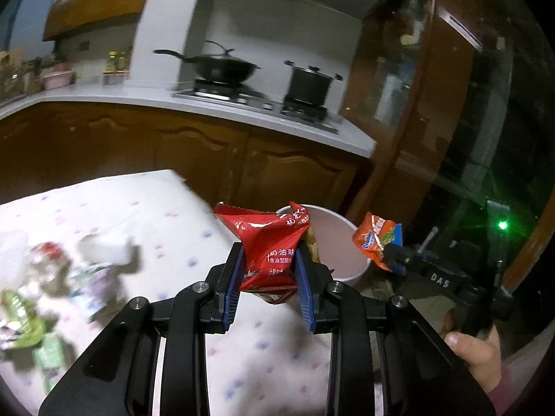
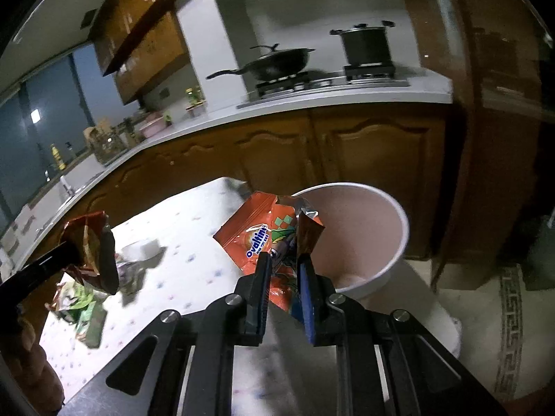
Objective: Collect trash
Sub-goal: 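Carry both wrappers over the pink bin and open both tools to drop them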
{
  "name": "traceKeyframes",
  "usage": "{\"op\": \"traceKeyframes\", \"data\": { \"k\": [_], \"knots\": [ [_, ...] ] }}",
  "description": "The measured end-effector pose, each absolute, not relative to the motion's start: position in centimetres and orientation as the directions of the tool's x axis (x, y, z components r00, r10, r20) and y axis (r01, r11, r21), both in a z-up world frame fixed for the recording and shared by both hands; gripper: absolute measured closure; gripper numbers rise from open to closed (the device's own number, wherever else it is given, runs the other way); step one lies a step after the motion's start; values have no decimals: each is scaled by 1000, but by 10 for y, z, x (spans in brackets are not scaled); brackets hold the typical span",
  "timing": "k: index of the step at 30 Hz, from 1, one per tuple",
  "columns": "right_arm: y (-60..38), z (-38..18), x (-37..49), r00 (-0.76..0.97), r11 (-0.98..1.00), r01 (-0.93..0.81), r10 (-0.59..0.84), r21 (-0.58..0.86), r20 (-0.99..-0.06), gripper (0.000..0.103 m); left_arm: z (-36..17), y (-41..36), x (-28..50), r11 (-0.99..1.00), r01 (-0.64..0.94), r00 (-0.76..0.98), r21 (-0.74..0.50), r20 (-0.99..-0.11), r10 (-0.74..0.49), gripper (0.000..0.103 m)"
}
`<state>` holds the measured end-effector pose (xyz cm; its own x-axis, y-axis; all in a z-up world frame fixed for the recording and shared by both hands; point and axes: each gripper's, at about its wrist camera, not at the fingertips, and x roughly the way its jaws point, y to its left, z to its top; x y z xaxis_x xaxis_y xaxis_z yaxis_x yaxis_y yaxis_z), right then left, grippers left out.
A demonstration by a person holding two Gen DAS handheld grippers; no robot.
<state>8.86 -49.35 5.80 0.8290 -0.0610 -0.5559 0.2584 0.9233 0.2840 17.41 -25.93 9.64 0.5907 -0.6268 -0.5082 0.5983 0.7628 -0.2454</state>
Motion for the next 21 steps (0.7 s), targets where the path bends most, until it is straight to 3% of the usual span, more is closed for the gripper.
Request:
{"op": "traceKeyframes", "data": {
  "k": [9,21],
  "knots": [
    [-534,48,108,807,911,299,-82,285,-585,86,83,-339,220,711,640,509,-291,-532,-677,76],
    [-559,24,135,771,900,333,-88,282,-631,85,31,-394,264,703,623,387,-344,-646,-658,74]
  ]
}}
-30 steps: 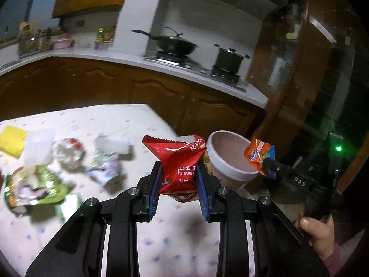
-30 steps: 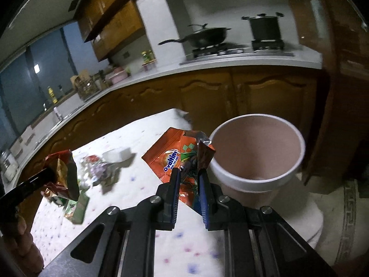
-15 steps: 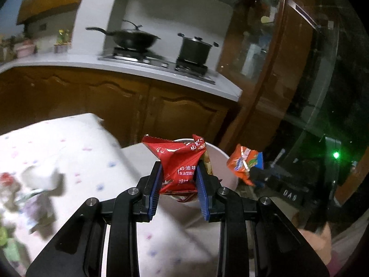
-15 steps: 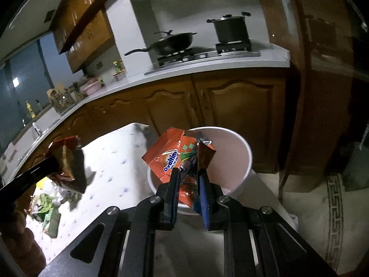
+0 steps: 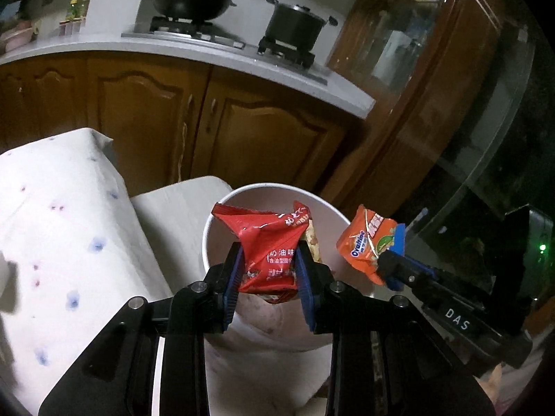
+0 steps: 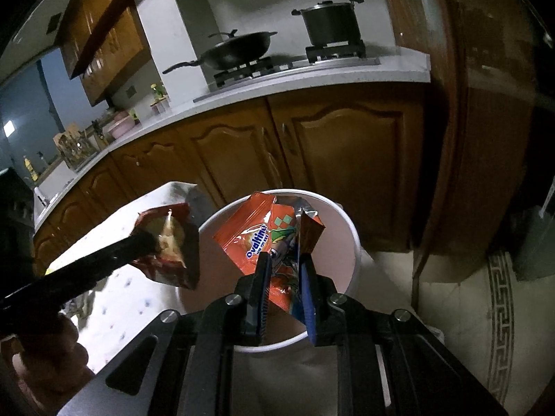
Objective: Collect trash
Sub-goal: 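Carry both wrappers over the pink bin and open both tools to drop them, then move both open tools back over the table toward the foam nets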
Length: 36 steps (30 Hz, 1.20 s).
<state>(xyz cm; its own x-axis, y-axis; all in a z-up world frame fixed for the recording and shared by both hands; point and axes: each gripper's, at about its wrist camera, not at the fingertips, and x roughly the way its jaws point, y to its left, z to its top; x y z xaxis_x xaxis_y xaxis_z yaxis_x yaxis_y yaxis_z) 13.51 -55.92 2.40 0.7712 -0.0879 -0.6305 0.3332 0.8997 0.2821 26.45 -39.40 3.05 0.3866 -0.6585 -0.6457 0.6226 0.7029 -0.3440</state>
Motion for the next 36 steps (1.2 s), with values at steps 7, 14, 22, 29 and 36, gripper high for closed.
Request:
{"op": "traceKeyframes", "data": {
  "k": [7,14,22,29,36],
  "knots": [
    [-565,12,144,752,889,343,-66,303,-656,66,15,-404,271,708,622,353,-334,-687,-635,50],
    [-569,15,139,764,879,356,-79,316,-640,51,15,-395,271,719,600,361,-350,-683,-634,40],
    [-563,27,128,791,875,346,-78,339,-607,34,32,-362,262,749,558,423,-358,-654,-627,38],
    [-542,44,118,838,873,304,-54,383,-543,15,45,-315,245,783,517,491,-346,-630,-602,30],
    [-511,55,116,864,878,238,4,415,-503,11,52,-257,231,826,438,547,-354,-624,-558,29]
  ]
}}
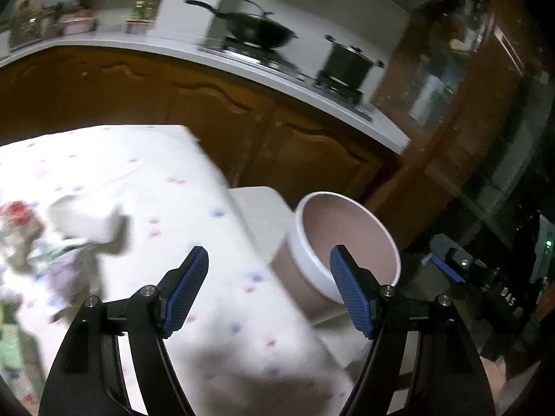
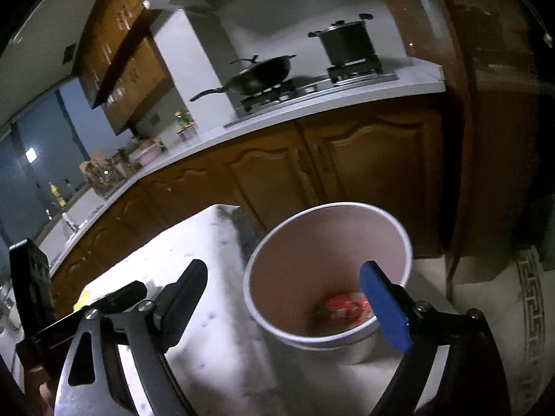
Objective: Collect trash
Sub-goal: 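Move both open tools back over the table toward the foam nets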
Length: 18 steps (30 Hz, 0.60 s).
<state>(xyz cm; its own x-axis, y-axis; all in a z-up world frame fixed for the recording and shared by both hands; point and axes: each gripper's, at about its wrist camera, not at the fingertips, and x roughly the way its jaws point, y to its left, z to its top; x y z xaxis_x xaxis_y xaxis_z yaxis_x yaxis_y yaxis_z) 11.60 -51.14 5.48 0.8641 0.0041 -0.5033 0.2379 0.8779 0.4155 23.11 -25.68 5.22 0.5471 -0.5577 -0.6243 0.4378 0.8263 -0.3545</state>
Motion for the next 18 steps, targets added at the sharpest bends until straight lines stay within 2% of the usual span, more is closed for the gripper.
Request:
{"op": "traceKeyframes", "data": {
  "k": [18],
  "knots": [
    [-404,49,141,836,902,56,192,427,-514,10,51,-108,197,889,282,653,-361,-607,-454,28]
  ]
}}
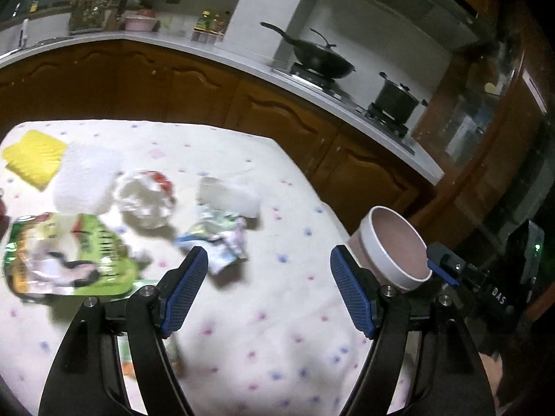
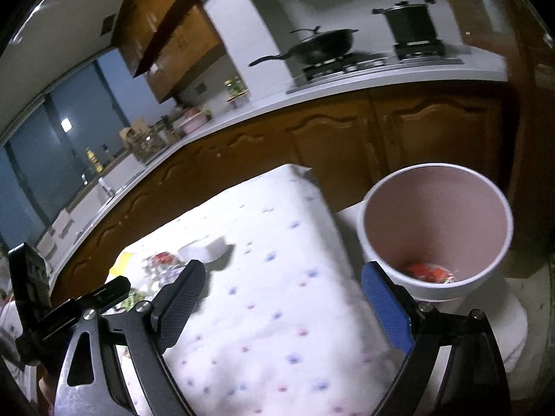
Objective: Collect trash
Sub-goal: 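Move both open tools back over the table toward the foam nets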
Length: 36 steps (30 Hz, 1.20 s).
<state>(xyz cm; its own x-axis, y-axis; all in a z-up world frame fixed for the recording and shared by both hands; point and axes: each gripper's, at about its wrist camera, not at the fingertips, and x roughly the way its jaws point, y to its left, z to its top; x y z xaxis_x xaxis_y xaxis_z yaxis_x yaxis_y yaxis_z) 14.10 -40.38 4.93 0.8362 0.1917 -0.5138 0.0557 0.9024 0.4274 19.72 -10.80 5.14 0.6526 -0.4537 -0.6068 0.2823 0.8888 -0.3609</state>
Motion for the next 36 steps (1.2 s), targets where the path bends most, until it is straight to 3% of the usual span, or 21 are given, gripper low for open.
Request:
{"op": "traceKeyframes", "data": {
  "k": [18,36],
  "knots": [
    [-324,45,174,787,905,-79,314,418,-531,10,53,-7,197,933,124,719,-339,-617,-320,28],
    [-281,32,257,719,908,-159,375,387,-585,11,44,37,293,977,21,675,-212,-717,-171,29]
  ]
}}
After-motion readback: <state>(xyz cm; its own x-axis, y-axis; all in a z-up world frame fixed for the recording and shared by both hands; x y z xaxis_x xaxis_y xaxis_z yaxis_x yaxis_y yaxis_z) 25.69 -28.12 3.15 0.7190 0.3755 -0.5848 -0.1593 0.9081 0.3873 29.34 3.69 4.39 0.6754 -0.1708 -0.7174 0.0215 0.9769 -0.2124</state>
